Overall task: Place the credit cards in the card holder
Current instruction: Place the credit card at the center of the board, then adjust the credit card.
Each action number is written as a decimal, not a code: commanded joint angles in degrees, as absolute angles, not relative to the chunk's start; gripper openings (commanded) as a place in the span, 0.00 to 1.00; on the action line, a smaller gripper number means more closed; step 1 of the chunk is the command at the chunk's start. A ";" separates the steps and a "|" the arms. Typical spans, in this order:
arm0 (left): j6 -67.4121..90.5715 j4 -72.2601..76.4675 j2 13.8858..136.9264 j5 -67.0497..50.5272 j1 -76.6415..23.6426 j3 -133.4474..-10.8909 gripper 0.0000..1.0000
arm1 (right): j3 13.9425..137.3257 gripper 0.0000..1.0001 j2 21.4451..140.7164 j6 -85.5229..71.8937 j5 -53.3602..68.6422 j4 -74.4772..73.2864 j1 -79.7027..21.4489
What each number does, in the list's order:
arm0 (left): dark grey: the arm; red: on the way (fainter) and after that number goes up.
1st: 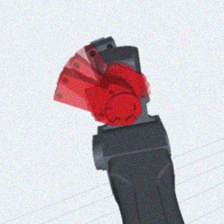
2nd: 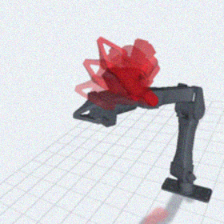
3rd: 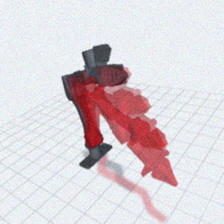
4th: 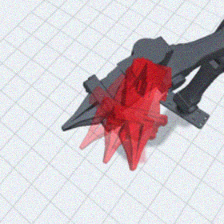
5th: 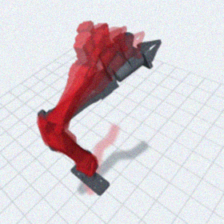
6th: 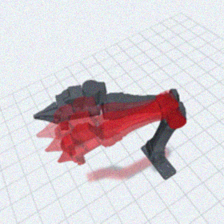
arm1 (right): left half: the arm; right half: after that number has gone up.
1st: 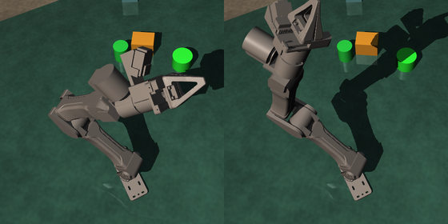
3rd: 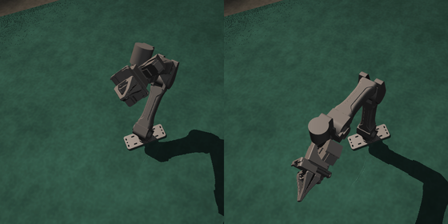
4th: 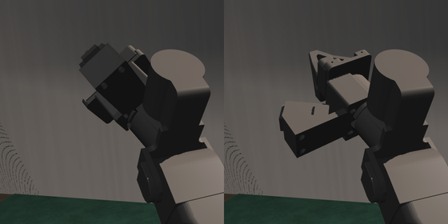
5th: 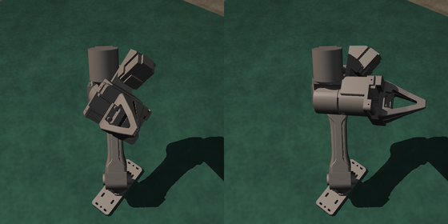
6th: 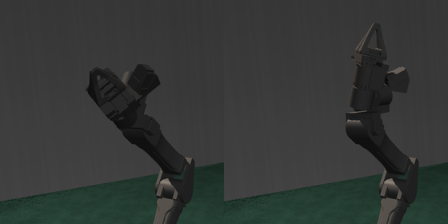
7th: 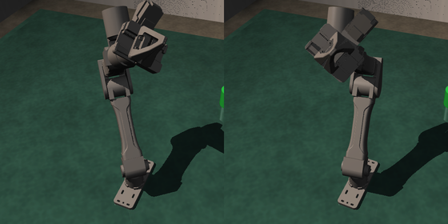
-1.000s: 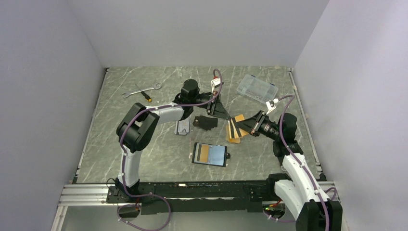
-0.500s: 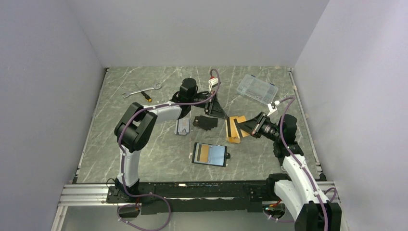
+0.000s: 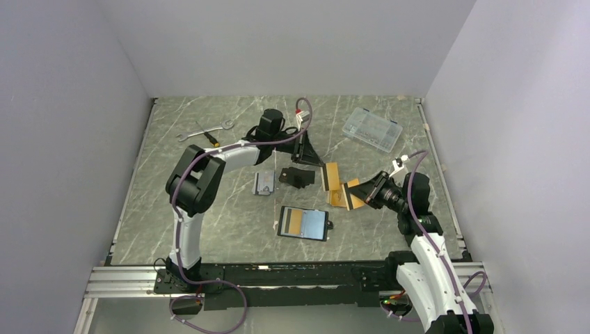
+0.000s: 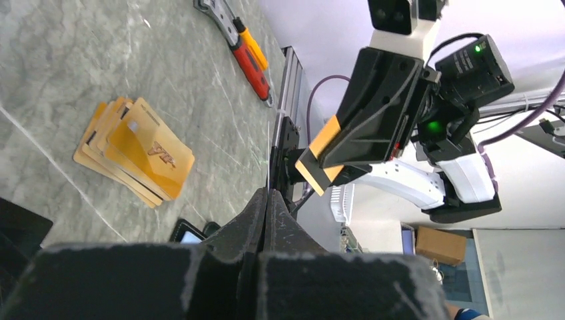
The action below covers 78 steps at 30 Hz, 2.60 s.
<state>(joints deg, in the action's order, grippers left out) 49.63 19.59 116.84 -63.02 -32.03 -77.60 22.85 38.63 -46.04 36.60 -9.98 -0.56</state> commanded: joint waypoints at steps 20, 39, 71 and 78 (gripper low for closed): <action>21.76 -13.52 135.42 -45.70 -38.54 -103.92 0.12 | 21.92 0.09 33.57 -48.56 38.43 -9.44 -0.35; 26.33 -5.74 110.86 -63.81 -35.94 -89.25 0.99 | 22.87 0.09 33.99 -50.51 46.30 -2.58 -0.40; 46.56 28.39 101.89 -78.29 -36.86 -71.73 0.02 | 33.46 0.09 45.42 -48.93 42.54 0.40 -17.03; 44.32 25.40 101.47 -78.16 -36.30 -73.09 0.00 | 32.18 0.28 42.89 -48.31 41.06 -4.19 -17.03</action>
<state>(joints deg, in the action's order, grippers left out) 46.98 25.98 104.55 -77.19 -36.84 -70.24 30.94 45.06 -49.84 42.15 -0.62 -16.75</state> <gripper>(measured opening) 0.012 0.250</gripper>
